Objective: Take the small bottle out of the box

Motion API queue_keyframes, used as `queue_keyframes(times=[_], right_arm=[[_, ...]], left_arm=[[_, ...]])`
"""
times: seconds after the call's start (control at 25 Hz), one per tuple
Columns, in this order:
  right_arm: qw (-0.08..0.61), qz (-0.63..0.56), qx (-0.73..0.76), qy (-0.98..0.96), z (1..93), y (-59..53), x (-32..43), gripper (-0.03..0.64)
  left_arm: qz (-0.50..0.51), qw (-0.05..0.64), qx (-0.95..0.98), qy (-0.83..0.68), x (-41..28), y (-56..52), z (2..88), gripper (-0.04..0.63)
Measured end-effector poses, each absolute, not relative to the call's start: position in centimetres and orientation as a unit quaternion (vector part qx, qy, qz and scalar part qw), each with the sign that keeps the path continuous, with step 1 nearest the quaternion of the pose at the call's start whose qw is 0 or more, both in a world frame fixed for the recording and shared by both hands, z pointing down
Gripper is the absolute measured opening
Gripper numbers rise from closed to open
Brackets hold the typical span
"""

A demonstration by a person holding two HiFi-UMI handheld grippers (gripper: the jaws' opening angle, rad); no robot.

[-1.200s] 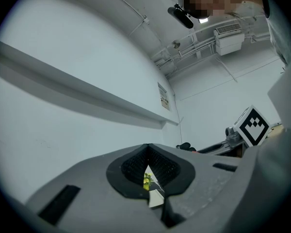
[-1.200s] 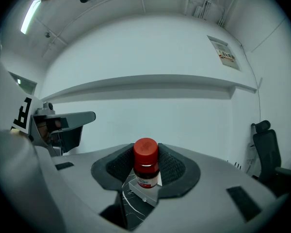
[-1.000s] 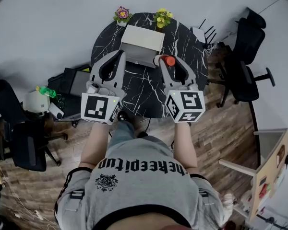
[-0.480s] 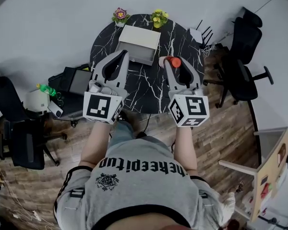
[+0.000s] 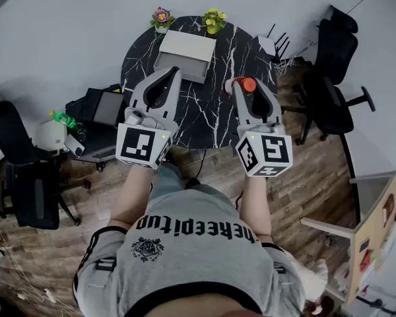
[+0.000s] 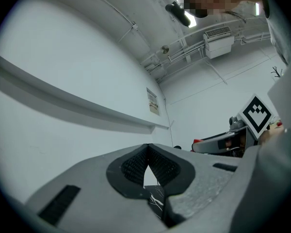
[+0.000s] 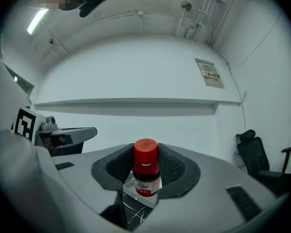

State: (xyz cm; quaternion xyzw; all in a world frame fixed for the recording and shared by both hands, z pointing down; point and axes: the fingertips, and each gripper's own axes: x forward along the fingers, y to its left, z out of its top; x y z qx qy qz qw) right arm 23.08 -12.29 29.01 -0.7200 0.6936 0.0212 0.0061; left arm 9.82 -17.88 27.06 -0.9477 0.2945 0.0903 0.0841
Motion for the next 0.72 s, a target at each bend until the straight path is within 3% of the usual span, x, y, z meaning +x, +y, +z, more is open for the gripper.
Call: queue_keyframes(times=[0.72], right_arm=[[0.027,0.036,-0.737,0.675,28.4,-8.0,27.2,0.141]], left_arm=[[0.085,0.091,-0.951,0.285,13.5,-14.6,27.0,0.005]])
